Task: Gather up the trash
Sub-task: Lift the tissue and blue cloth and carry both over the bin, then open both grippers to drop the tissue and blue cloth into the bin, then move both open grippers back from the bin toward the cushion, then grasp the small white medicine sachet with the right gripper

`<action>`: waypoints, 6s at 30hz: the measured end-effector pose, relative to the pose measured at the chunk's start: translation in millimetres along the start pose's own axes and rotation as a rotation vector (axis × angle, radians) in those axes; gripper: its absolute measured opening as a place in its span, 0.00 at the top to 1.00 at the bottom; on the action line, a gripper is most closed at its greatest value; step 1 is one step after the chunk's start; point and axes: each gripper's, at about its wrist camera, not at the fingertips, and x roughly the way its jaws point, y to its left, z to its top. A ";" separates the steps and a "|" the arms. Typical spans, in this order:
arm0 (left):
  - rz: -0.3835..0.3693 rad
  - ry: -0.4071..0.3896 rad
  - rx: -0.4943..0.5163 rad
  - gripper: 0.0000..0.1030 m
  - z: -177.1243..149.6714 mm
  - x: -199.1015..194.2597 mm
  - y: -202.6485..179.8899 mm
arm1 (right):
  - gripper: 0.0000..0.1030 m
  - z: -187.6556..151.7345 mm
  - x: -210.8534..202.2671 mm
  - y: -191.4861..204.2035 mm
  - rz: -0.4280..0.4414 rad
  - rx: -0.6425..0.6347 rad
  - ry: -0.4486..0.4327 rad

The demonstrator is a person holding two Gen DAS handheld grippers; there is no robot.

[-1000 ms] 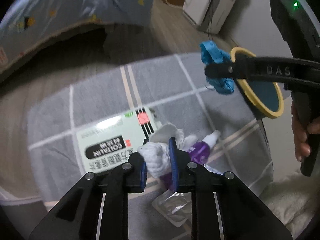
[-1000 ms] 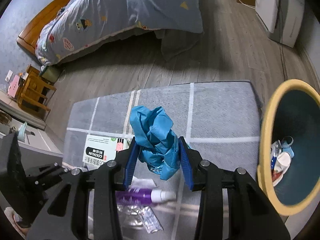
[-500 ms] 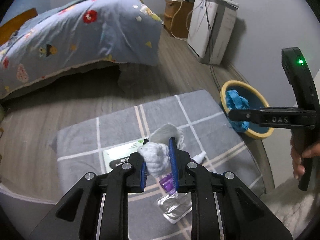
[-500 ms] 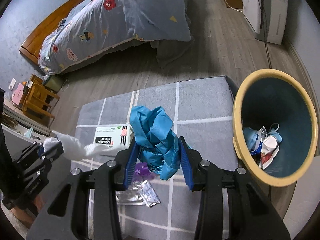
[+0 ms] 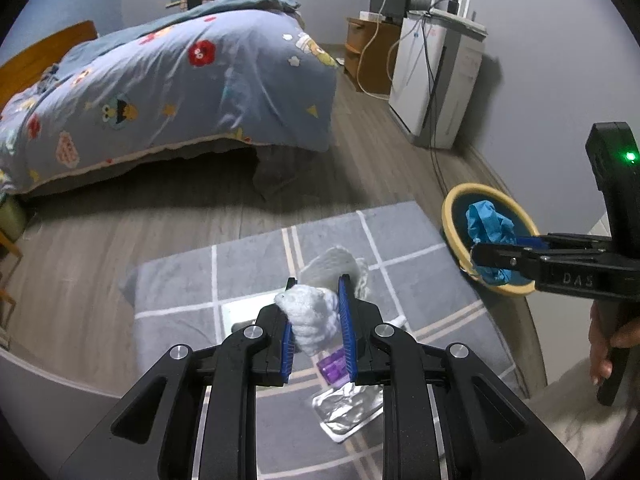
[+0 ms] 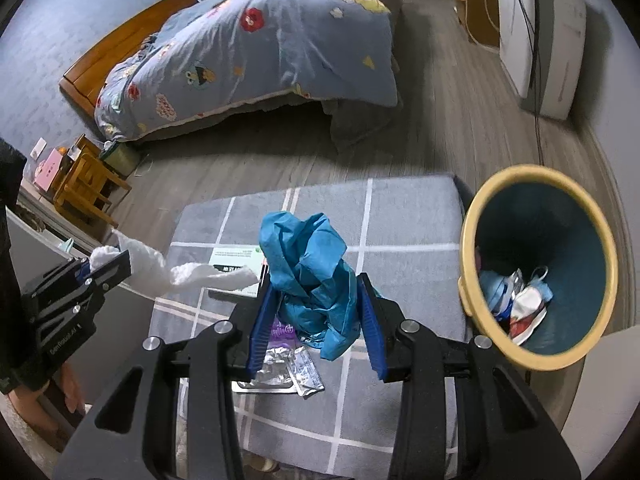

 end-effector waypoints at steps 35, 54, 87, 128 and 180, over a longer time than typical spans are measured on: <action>-0.177 0.009 0.227 0.80 68.1 34.3 -168.5 | 0.62 10.6 -102.8 -176.6 -0.236 0.214 -0.259; -0.248 0.109 0.314 0.79 72.2 117.0 -236.0 | 0.61 -16.3 -45.8 -238.6 -0.275 0.398 -0.191; -0.160 0.090 0.216 0.09 61.2 149.8 -202.4 | 0.06 -17.4 -21.0 -255.2 -0.353 0.434 -0.142; 0.021 -0.053 0.136 0.08 50.4 5.9 -80.5 | 0.06 9.2 -87.3 -113.3 -0.438 0.210 -0.264; 0.123 0.081 -0.154 0.07 -14.2 36.5 70.3 | 0.70 -94.3 161.5 45.4 -0.132 -0.140 0.456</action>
